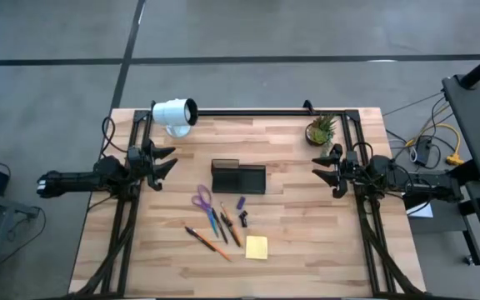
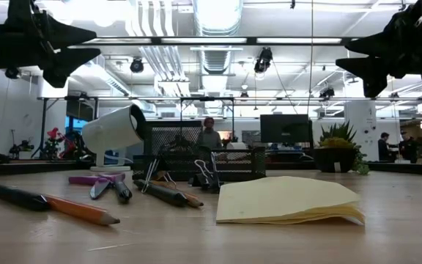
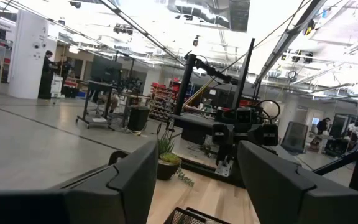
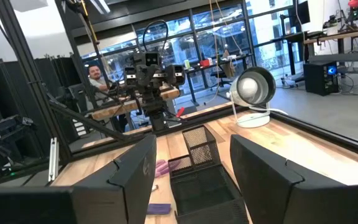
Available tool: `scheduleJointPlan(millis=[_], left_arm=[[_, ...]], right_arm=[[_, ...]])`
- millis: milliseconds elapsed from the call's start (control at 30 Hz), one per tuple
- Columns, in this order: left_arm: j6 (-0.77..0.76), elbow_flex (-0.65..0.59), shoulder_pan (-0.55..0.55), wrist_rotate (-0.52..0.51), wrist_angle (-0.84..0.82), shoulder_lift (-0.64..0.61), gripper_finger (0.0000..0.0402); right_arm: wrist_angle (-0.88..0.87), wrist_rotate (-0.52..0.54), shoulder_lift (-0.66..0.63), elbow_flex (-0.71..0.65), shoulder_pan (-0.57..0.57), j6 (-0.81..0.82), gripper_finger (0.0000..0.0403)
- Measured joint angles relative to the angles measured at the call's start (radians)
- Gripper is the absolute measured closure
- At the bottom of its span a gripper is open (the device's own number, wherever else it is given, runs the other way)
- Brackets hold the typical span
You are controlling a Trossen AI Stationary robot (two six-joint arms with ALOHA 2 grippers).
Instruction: Pick and place office supplies into organizer
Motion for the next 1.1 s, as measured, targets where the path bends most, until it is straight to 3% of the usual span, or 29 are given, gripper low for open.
scheduleJointPlan(millis=[733,833,933,1100], left_arm=[[0.000,0.000,0.000,0.000,0.000,0.000,0.0194],[0.000,0.000,0.000,0.000,0.000,0.000,0.0194],[0.000,0.000,0.000,0.000,0.000,0.000,0.0194],[0.000,0.000,0.000,0.000,0.000,0.000,0.0194]], right_arm=[[0.001,0.000,0.000,0.000,0.000,0.000,0.0209],[0.016,0.036,0.000,0.000,0.000,0.012,0.0209],[0.016,0.058,0.000,0.000,0.000,0.153,0.0209],[-0.002,0.148,0.012,0.000,0.000,0.545,0.0209]])
